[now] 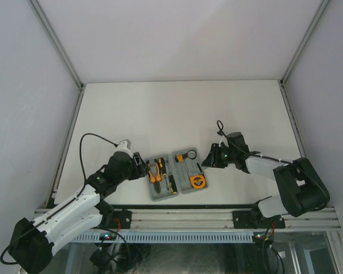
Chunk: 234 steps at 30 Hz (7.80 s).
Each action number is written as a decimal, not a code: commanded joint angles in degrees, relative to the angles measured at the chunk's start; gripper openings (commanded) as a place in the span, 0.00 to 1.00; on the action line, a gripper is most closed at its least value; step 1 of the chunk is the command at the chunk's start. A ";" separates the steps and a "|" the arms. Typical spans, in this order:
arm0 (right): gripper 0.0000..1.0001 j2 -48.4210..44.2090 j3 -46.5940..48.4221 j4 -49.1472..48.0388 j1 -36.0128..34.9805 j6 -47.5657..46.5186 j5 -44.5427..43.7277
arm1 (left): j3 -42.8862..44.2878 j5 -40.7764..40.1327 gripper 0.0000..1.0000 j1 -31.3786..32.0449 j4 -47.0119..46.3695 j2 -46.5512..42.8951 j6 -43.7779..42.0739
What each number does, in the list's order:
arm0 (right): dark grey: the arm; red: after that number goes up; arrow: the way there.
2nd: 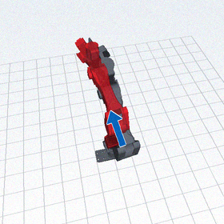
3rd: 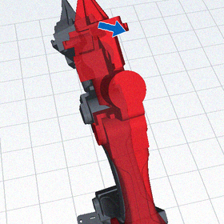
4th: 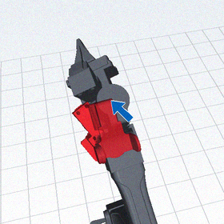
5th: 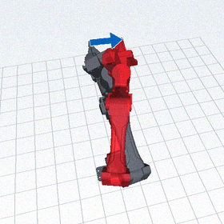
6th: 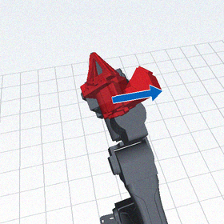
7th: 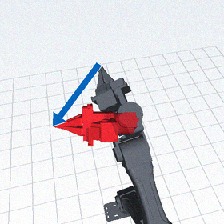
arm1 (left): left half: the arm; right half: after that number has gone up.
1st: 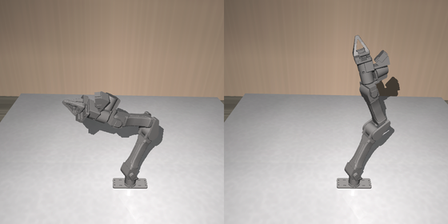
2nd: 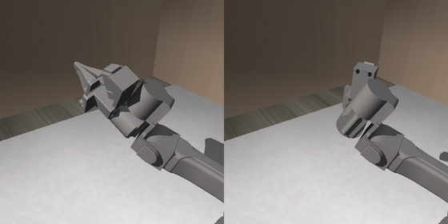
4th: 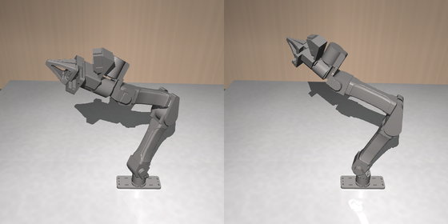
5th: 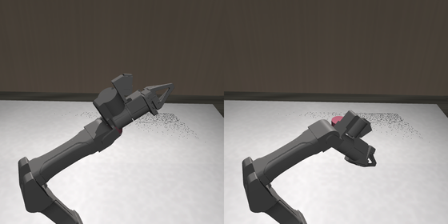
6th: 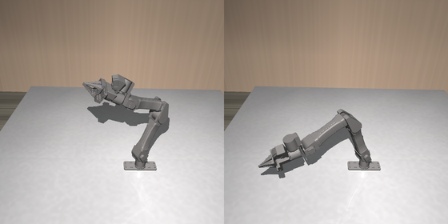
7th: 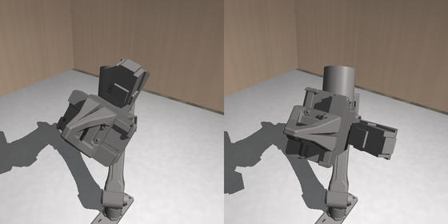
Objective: Sort the tools into containers
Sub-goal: Close the storage box at the center of the board.
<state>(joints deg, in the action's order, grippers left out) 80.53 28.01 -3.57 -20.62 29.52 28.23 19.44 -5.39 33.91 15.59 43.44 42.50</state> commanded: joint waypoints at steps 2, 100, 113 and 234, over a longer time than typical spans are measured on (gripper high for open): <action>0.24 1.25 0.26 -4.12 0.32 0.11 0.96 | -1.34 -0.50 0.59 -0.75 -0.65 -0.38 0.57; 0.00 -12.98 -11.51 -5.17 -1.90 10.70 -9.82 | 2.13 24.90 0.20 -1.51 -27.10 11.88 3.29; 0.00 -10.61 -11.59 -7.01 -4.48 12.05 -10.12 | 5.70 24.58 0.20 -1.04 -23.34 8.63 3.03; 0.81 -26.67 -8.54 0.12 -11.38 14.72 -22.34 | 14.93 2.05 0.57 12.83 -12.40 34.91 -8.12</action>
<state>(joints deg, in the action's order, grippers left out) 54.41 17.56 -2.26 -31.97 44.75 6.04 34.41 -3.73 46.85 3.79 75.11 34.13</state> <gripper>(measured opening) 0.808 0.573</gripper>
